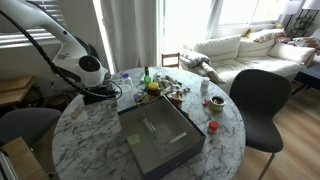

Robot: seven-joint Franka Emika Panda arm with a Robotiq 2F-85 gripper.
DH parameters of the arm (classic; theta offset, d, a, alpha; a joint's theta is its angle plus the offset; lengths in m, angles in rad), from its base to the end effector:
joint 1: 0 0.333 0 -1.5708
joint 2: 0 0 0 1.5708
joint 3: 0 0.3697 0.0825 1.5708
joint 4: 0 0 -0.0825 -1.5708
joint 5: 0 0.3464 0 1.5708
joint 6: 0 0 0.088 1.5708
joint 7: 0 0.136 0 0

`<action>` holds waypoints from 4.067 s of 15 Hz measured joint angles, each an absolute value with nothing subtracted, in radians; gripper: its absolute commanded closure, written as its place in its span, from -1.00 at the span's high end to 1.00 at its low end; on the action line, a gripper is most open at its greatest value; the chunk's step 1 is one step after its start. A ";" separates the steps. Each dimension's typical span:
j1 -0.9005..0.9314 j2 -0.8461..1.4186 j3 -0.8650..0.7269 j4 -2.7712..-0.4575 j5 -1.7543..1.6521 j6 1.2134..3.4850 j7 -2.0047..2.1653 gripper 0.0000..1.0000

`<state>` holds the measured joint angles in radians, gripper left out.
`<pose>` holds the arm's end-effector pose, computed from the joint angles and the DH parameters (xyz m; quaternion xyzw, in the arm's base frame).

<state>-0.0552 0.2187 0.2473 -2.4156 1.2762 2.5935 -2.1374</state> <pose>0.4731 0.0882 0.2753 -0.7868 -0.5253 -0.2519 0.2038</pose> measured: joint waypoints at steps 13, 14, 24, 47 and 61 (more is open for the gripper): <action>-0.011 0.237 0.172 -2.407 1.287 2.525 -2.189 -0.85; -0.011 0.238 0.166 -2.407 1.290 2.517 -2.197 -0.85; -0.012 0.290 0.104 -2.375 1.402 2.349 -2.401 -0.85; -0.007 0.332 0.045 -2.334 1.316 2.252 -2.430 -0.85; 0.002 0.327 0.028 -2.310 1.176 2.256 -2.346 -0.53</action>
